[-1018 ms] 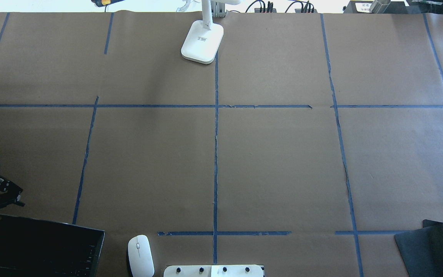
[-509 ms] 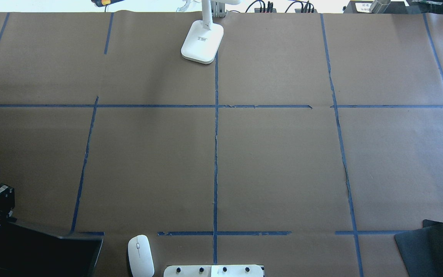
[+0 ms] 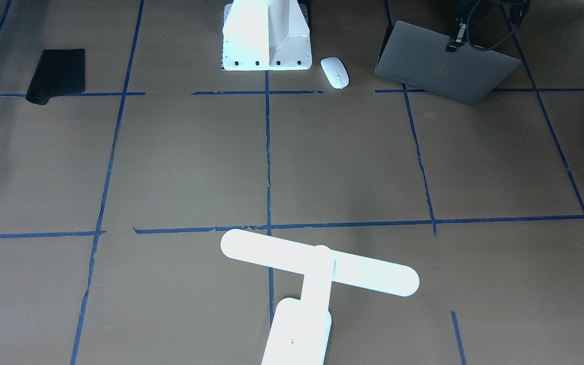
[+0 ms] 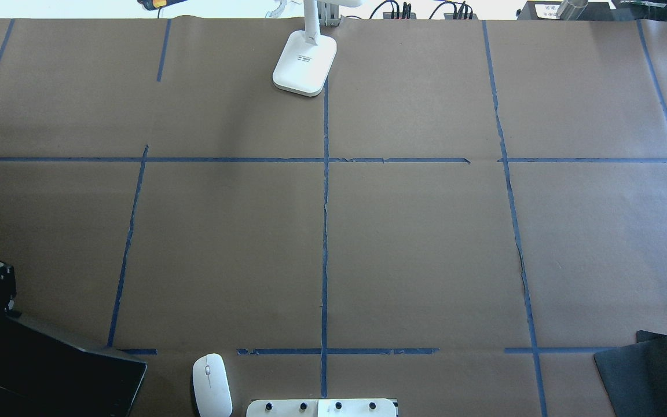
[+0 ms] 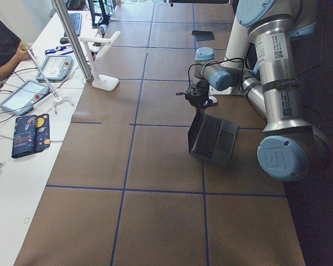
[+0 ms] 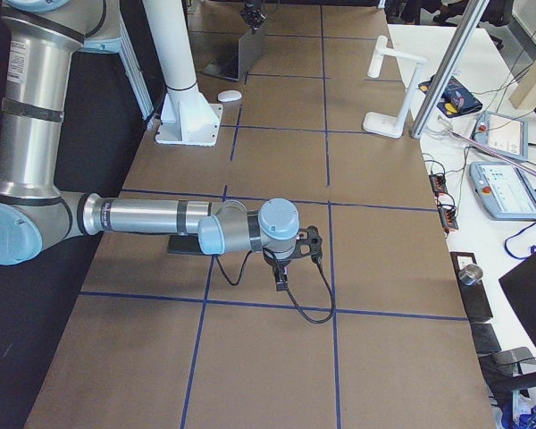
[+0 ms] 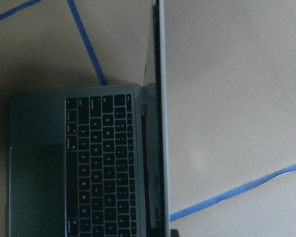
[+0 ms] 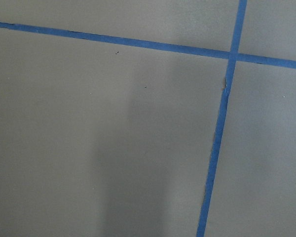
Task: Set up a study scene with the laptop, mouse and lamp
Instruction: 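Reach the left gripper down and grasp the grey laptop's edge, then carry the grey laptop with the left gripper to the table center before the lamp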
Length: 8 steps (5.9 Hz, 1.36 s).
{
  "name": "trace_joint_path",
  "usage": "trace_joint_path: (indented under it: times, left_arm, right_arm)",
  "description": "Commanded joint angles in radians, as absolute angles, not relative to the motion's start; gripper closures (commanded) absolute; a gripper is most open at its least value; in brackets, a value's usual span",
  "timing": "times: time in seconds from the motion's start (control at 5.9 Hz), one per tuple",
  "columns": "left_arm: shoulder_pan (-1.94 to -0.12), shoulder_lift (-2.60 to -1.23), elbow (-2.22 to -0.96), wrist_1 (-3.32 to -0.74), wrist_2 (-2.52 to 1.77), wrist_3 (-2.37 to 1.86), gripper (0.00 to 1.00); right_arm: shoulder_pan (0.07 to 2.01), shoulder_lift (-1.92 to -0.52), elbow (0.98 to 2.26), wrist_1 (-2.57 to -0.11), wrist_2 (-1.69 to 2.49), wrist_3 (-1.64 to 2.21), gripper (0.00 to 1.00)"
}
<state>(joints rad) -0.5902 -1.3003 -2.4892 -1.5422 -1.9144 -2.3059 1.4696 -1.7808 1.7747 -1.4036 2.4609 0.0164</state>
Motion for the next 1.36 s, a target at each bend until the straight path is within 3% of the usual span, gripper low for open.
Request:
trace_joint_path:
  times: [0.0,0.17,0.51,1.19]
  left_arm:
    - [-0.675,-1.366,-2.474,-1.499,-1.914,-2.249,1.00]
    - [-0.721,-1.476,-2.458,-1.398,-1.917,-2.177,1.00]
    - [-0.799,-1.790,-2.305,-1.241,-1.917,-2.168,1.00]
    - [-0.818,-2.188,-1.940,-1.244,-1.921,-2.238,1.00]
  right_arm:
    - [1.470,-1.779,1.775,-1.404,2.490,0.017,0.00]
    - [1.470,-1.778,1.773,-1.404,2.490,0.017,0.00]
    - [1.468,-1.778,1.773,-1.404,2.488,0.017,0.00]
    - [1.468,-1.778,1.772,-1.405,2.490,0.015,0.00]
